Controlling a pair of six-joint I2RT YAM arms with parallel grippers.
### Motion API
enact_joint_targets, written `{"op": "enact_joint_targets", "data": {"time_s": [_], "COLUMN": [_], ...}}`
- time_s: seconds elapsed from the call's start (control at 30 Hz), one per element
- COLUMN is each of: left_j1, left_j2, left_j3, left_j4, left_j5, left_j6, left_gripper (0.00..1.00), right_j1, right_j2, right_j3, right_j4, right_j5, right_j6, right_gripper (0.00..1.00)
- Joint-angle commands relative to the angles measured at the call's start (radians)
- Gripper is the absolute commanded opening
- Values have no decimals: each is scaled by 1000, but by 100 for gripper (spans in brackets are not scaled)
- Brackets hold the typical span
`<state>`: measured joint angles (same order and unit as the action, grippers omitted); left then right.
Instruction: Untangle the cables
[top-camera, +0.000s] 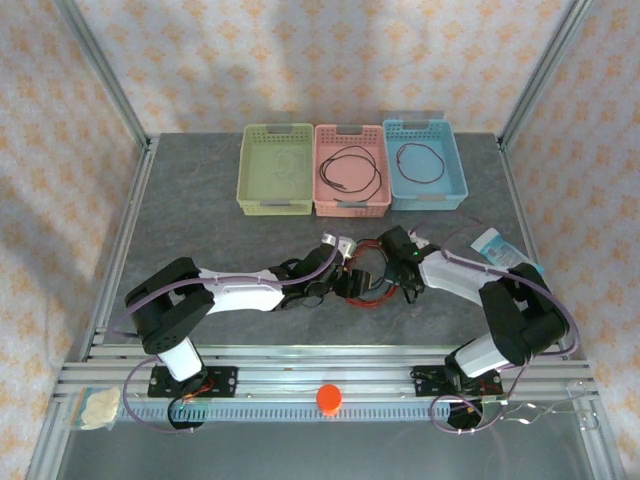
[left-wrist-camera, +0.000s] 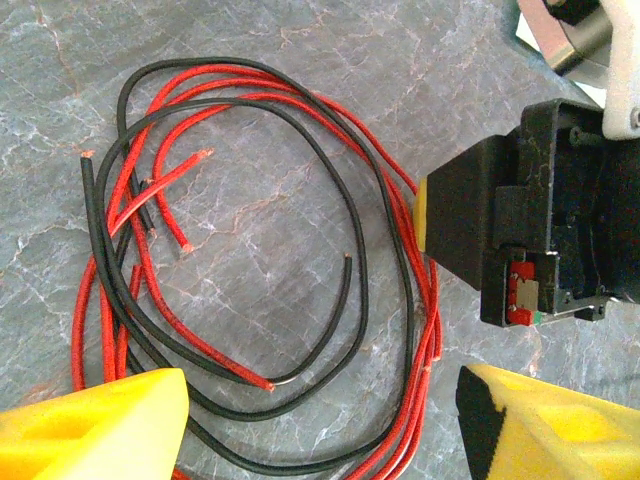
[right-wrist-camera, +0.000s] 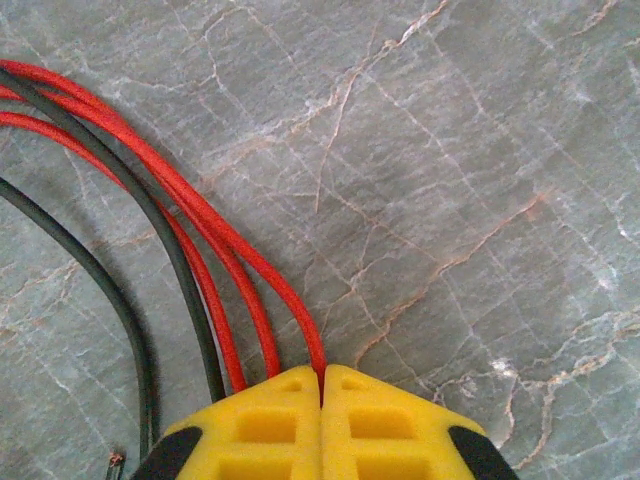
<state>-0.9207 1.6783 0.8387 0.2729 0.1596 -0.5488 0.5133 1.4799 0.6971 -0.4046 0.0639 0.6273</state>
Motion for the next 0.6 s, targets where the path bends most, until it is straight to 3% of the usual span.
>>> {"op": "enact_joint_targets", "data": {"time_s": [0.0,0.2,0.57], "left_j1": [17,79,145], "left_j2": [-25,-38,15], "left_j3": [42,76,214], "left_j4": [-25,-42,-142], "left_j5": [-44,-36,-53], "left_j6": [29,60,183], "left_gripper": [73,81,92], "right_j1": [-12,-12,-12], "right_j2": [11,-148,-376], "right_j3": [-35,-22,-1], "right_j4": [3,-4,59], "right_j5": [75,143,29], "right_j6": [-3,-103,-353], "right_gripper": [3,0,0]}}
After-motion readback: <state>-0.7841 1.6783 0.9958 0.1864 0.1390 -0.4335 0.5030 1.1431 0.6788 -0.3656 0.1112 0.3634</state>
